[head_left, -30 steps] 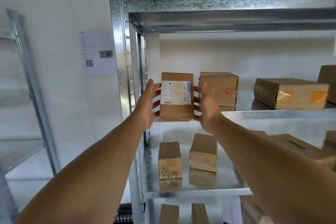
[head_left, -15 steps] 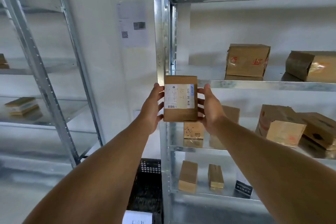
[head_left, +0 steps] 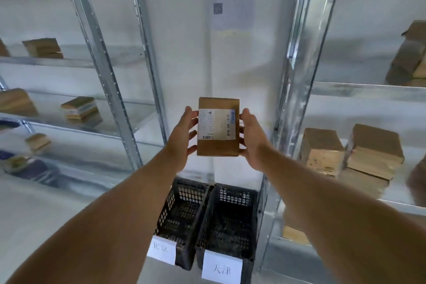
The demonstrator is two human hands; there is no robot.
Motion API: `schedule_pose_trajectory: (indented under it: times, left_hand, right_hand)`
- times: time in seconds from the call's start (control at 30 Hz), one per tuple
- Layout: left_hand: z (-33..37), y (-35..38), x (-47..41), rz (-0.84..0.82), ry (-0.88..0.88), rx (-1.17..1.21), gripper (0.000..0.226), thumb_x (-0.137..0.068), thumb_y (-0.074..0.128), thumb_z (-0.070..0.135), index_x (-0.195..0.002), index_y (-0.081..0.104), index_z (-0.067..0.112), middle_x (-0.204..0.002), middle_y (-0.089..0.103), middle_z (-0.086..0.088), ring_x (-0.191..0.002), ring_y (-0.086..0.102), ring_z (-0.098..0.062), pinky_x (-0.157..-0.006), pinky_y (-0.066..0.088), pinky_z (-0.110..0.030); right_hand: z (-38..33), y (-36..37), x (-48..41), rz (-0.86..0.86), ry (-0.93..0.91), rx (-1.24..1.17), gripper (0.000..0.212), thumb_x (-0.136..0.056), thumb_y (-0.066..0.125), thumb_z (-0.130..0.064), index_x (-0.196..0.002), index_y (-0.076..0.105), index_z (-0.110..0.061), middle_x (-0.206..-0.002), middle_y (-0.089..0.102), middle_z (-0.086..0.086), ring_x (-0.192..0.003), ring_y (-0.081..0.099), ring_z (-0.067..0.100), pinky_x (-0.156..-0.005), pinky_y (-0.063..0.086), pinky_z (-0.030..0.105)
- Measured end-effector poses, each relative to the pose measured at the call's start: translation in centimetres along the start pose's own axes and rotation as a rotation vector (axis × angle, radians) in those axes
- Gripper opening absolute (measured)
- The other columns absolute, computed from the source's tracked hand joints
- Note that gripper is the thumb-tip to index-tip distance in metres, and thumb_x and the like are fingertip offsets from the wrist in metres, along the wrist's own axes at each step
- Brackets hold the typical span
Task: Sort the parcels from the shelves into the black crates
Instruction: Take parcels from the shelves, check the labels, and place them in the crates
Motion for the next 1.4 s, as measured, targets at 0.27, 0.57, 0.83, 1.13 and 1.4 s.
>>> schedule_pose_trajectory:
  times: [0.27, 0.57, 0.83, 1.13, 1.4]
  left_hand:
    - [-1.7, -9.6, -9.2, 0.011, -0.070, -0.041, 0.056, -0.099, 0.025, 0.063, -0.134, 0.054, 0.029, -0.126, 0.059, -0.004, -0.122, 0.053, -0.027, -0.104, 0.043, -0.047]
    - [-7.2, -14.0, -23.0, 0.002, -0.176, -0.062, 0.043, -0.099, 0.025, 0.063, -0.114, 0.058, 0.040, -0.116, 0.062, 0.006, -0.108, 0.056, -0.013, -0.098, 0.042, -0.043]
    - [-15.8, -18.0, -37.9, 0.058, -0.344, -0.076, 0.051, -0.100, 0.025, 0.061, -0.131, 0.052, 0.030, -0.124, 0.057, 0.000, -0.112, 0.053, -0.021, -0.071, 0.044, -0.030]
    - [-30.4, -23.9, -48.2, 0.047, -0.548, -0.129, 0.046, -0.102, 0.021, 0.059, -0.110, 0.058, 0.033, -0.097, 0.062, 0.010, -0.088, 0.058, -0.006, -0.074, 0.044, -0.031]
    - [-49.6, -29.3, -53.0, -0.027, -0.711, -0.138, 0.060, -0.100, 0.020, 0.062, -0.129, 0.058, 0.025, -0.115, 0.062, 0.003, -0.101, 0.059, -0.013, -0.094, 0.038, -0.037]
  right_hand:
    - [4.1, 8.2, -8.4, -0.032, 0.080, -0.087, 0.041, -0.110, 0.021, -0.049, -0.112, 0.057, -0.030, -0.114, 0.065, -0.001, -0.110, 0.063, 0.021, -0.106, 0.047, 0.050]
    - [10.9, 11.2, -23.4, -0.014, 0.202, -0.129, 0.040, -0.109, 0.026, -0.051, -0.106, 0.062, -0.032, -0.106, 0.064, 0.010, -0.112, 0.062, 0.026, -0.107, 0.046, 0.050]
    - [20.6, 13.8, -38.8, -0.018, 0.392, -0.100, 0.045, -0.107, 0.025, -0.056, -0.124, 0.058, -0.032, -0.117, 0.063, 0.009, -0.129, 0.054, 0.031, -0.114, 0.037, 0.057]
    - [36.0, 17.2, -47.0, 0.064, 0.630, -0.127, 0.043, -0.104, 0.031, -0.060, -0.106, 0.063, -0.031, -0.108, 0.072, 0.003, -0.102, 0.068, 0.020, -0.095, 0.050, 0.039]
    - [54.5, 20.1, -51.0, 0.227, 0.777, -0.199, 0.042, -0.106, 0.030, -0.057, -0.096, 0.063, -0.034, -0.102, 0.071, -0.002, -0.096, 0.067, 0.016, -0.085, 0.052, 0.035]
Point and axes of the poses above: each hand's wrist, its own x-axis away from the middle knuckle, its own y-axis out of the palm, z = x × y, the point moved 6 cm from there along -x, towards the middle knuckle
